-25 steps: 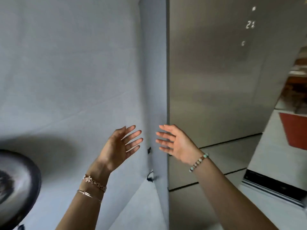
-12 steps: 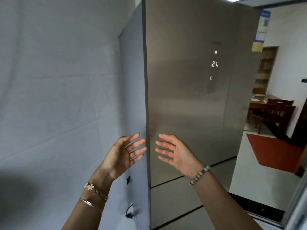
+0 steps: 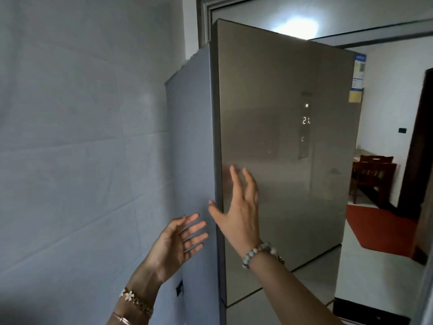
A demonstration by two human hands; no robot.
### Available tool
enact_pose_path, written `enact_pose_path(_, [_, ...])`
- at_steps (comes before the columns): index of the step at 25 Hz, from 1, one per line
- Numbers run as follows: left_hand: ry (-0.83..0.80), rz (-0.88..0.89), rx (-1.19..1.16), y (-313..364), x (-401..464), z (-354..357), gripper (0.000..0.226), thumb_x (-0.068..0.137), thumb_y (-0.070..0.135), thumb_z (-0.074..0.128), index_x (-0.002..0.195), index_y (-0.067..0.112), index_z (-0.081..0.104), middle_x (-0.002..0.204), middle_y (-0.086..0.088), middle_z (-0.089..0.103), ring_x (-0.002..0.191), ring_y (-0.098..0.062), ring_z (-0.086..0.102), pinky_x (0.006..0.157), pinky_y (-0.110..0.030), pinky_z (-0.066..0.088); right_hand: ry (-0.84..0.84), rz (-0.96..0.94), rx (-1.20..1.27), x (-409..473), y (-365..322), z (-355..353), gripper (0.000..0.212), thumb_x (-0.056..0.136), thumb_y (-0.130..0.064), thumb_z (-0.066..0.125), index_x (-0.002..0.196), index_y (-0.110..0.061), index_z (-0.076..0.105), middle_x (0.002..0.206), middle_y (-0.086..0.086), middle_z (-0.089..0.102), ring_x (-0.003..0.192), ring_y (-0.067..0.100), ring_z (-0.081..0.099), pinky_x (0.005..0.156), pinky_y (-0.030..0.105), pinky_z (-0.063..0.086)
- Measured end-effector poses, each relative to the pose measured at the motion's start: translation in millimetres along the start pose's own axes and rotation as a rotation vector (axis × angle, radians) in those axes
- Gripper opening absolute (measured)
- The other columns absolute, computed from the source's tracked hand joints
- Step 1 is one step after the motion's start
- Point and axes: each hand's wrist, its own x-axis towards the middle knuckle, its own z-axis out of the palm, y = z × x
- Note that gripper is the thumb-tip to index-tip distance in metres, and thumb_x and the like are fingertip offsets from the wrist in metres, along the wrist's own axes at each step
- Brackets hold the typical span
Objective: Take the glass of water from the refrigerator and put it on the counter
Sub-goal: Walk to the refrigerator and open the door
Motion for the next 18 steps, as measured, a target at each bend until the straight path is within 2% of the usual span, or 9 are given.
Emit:
enact_pose_path(3, [0.011,-0.022,-0.002,0.3,-0.2,-6.3,0.039,0.089,0.035,0.052,0.120,0.018,0.067,0.124,-0.009,0.071,0.120,-0.032,0.061,0.111,-0.044,0.038,-0.058,-0.023,-0.178,0.7,-0.2,29.8,0.106,0.074,-0.038,0.076,0.157,-0.023,0.012,0.165,0.018,0.009,0.151,0.036,0.010,0.118,0.055,0.024])
enact_pose_path(6, [0.004,-0.014,-0.001,5.4,2.8,-7.8,0.039,0.091,0.035,0.050,0.122,0.018,0.066,0.125,-0.008,0.070,0.120,-0.031,0.061,0.109,-0.044,0.039,-0.064,-0.002,-0.274,0.3,5.2,50.1,0.118,0.068,-0.025,0.082,0.158,-0.025,0.005,0.166,0.017,0.005,0.152,0.034,0.002,0.114,0.065,0.025])
enact_pose_path(8, [-0.019,0.011,0.022,11.6,6.9,-1.9,0.039,0.091,0.034,0.050,0.123,0.017,0.066,0.126,-0.008,0.070,0.119,-0.028,0.062,0.107,-0.042,0.040,-0.031,0.010,-0.300,0.5,7.8,56.6,0.124,0.063,-0.012,0.084,0.158,-0.023,0.005,0.166,0.015,0.004,0.152,0.033,0.002,0.112,0.067,0.027])
enact_pose_path(10, [-0.028,0.025,0.061,14.5,11.5,6.5,0.038,0.094,0.033,0.048,0.124,0.017,0.065,0.127,-0.007,0.069,0.116,-0.024,0.062,0.107,-0.042,0.040,-0.007,0.009,-0.308,-0.2,11.2,59.6,0.130,0.060,-0.004,0.084,0.158,-0.024,0.000,0.166,0.009,-0.003,0.153,0.029,-0.008,0.111,0.069,0.026])
enact_pose_path(12, [-0.028,0.058,0.093,13.0,16.8,13.8,0.035,0.096,0.030,0.047,0.122,0.017,0.066,0.129,-0.007,0.066,0.113,-0.021,0.061,0.106,-0.041,0.041,-0.011,0.004,-0.305,-0.9,13.1,59.7,0.132,0.062,-0.004,0.083,0.157,-0.025,-0.006,0.164,0.003,-0.011,0.151,0.024,-0.021,0.110,0.071,0.024])
enact_pose_path(15, [-0.021,0.163,0.193,4.3,26.2,23.2,0.030,0.098,0.015,0.048,0.123,0.019,0.064,0.131,-0.008,0.063,0.109,-0.016,0.061,0.095,-0.035,0.049,-0.034,0.000,-0.306,0.4,12.8,58.2,0.128,0.068,-0.011,0.081,0.155,-0.026,-0.011,0.163,0.000,-0.019,0.149,0.021,-0.027,0.111,0.072,0.020])
enact_pose_path(18, [-0.064,0.329,0.434,-16.6,38.6,24.9,0.060,0.091,-0.014,0.051,0.142,0.016,0.043,0.135,-0.002,0.054,0.108,-0.006,0.059,0.079,-0.020,0.056,-0.020,0.018,-0.299,-0.4,12.2,55.5,0.121,0.075,-0.008,0.071,0.155,-0.025,-0.019,0.164,-0.001,-0.025,0.150,0.019,-0.023,0.114,0.067,0.020])
